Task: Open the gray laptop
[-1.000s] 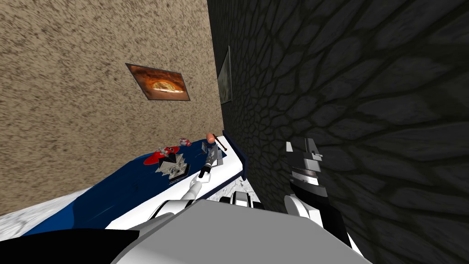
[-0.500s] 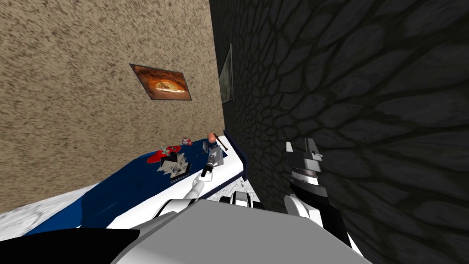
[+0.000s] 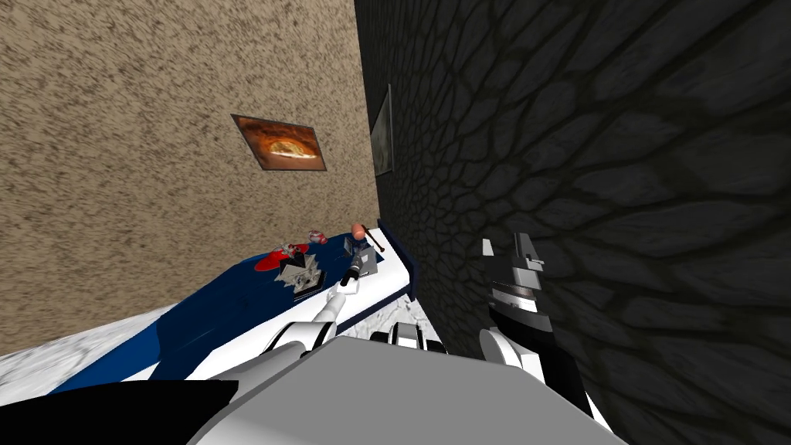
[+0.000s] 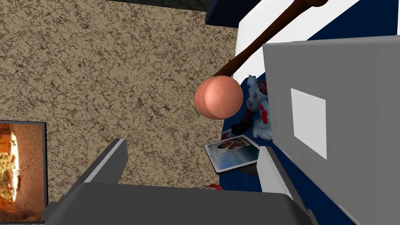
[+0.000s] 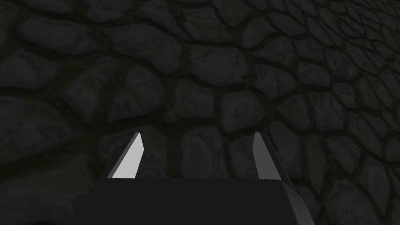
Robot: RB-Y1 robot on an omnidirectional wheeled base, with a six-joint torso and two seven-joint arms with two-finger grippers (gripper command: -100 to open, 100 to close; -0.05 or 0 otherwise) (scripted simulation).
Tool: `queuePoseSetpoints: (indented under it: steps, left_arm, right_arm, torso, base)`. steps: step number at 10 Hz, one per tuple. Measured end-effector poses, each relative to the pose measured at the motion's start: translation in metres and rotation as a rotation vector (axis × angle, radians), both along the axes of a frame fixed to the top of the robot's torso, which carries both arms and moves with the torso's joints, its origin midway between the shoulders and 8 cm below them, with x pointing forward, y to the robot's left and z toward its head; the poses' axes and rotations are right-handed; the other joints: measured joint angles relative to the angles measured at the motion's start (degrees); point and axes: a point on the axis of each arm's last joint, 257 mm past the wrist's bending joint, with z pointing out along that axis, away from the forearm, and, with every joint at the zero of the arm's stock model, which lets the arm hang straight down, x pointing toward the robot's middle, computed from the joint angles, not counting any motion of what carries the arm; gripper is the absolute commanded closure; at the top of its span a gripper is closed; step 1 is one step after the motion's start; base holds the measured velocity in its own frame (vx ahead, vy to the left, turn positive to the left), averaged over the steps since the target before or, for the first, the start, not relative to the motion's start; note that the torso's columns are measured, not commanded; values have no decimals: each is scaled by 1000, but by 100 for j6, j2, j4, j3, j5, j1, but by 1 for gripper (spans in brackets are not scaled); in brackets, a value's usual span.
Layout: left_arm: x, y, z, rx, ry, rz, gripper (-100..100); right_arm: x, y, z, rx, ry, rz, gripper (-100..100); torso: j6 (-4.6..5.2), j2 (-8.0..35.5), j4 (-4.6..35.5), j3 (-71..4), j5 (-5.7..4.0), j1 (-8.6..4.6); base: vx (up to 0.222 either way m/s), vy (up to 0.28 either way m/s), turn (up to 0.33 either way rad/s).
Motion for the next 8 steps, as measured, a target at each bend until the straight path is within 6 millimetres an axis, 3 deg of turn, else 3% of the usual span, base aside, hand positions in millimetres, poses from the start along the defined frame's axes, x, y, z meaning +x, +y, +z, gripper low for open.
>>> queuePoseSetpoints:
  steps: [2,3,8]
  left_arm:
    - [13,2,11,-1,-1,-1,-100]
    - [13,2,11,-1,1,-1,0]
    - [13,2,11,-1,1,-1,0]
  right_arm:
    - [0,0,0,0,0,0,0]
    - [0,0,0,0,0,0,0]
    - [0,0,0,0,0,0,0]
  torso:
    - [0,7,2,4,-1,-3]
    - [0,6,2,5,-1,-3]
    - [0,15,5,9,-1,-4]
  base:
    - [-34,-9,3]
    - [0,0,0]
    - [0,0,0]
